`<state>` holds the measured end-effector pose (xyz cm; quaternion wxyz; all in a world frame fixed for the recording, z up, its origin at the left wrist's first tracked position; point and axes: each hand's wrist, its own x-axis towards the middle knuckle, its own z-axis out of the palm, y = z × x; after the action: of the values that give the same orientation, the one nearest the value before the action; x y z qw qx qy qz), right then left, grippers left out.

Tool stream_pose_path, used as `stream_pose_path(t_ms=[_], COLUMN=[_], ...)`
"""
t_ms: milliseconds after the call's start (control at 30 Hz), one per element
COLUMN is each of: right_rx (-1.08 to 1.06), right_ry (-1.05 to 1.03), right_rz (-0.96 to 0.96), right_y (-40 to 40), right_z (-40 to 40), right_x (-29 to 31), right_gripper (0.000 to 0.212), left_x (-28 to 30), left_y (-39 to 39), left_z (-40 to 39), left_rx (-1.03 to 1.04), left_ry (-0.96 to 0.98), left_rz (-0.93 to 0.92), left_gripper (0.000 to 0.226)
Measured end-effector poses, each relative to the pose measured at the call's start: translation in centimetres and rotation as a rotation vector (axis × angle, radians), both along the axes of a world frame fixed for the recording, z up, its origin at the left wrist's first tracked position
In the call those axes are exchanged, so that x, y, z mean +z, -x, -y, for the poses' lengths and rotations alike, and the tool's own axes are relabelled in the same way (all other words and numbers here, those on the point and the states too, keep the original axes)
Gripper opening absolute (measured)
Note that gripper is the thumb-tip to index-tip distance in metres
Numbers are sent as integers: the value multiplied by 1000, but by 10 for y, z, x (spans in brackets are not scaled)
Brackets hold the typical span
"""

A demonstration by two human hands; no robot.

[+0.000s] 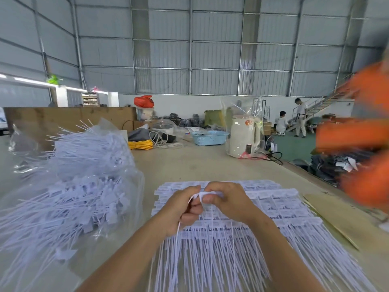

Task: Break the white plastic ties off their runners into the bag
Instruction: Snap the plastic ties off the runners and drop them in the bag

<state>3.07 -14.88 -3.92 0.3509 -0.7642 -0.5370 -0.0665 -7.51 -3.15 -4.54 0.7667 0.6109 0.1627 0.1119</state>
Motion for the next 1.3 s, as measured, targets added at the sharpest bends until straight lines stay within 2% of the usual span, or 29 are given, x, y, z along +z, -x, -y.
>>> stream_pose_path(t_ms=[67, 133, 233, 267, 333, 367, 433, 467, 533, 600, 700, 833, 933, 1033, 1100, 1167, 1300], right_rx=[58, 80, -2, -16, 5, 31, 90, 107, 133, 166, 203, 166, 51, -22, 32, 63, 48], right_ry=[-12, -10, -73, -176, -402, -438, -347, -251, -83, -42, -45, -105, -159, -3, 75, 64, -14], right_rz=[-62, -107, -137, -183, -266, -266, -167, -85, 24, -46, -187, -234, -159, -72, -141, -154, -135], right_y=[2, -1, -18, -22, -18, -10, 6, 13, 19, 20, 19, 15, 10, 7, 7, 9, 11], right_z=[0, 6, 30, 38, 42, 38, 20, 12, 5, 8, 11, 9, 10, 10, 9, 8, 6], right_x=[3, 6, 11, 14, 22, 26, 25, 21, 16, 17, 16, 14, 15, 12, 10, 11, 9], right_gripper=[10, 19, 26, 29, 29, 25, 14, 11, 18, 30, 45, 46, 33, 17, 26, 32, 24], left_x=[-2, 0, 14, 17, 11, 6, -5, -8, -7, -6, -10, -15, -14, -15, -16, -16, -17], left_y=[-1, 4, 19, 20, 12, 6, -6, -8, -8, -8, -8, -11, -12, -13, -14, -14, -14], left_z=[-2, -6, -18, -20, -16, -10, 5, 11, 19, 24, 34, 30, 26, 25, 22, 21, 23], left_rx=[-84, -205, -462, -426, -145, -1, 163, 179, 105, 25, 92, 246, 323, 395, 413, 396, 334], left_ry=[119, 242, 464, 451, 265, 136, -26, -49, -35, -81, -309, -471, -466, -484, -477, -456, -451], left_rz=[17, 50, 227, 277, 283, 279, 289, 280, 276, 301, 322, 356, 374, 347, 332, 352, 340], left_gripper=[29, 37, 39, 38, 41, 41, 37, 39, 59, 71, 51, 34, 33, 37, 37, 37, 40])
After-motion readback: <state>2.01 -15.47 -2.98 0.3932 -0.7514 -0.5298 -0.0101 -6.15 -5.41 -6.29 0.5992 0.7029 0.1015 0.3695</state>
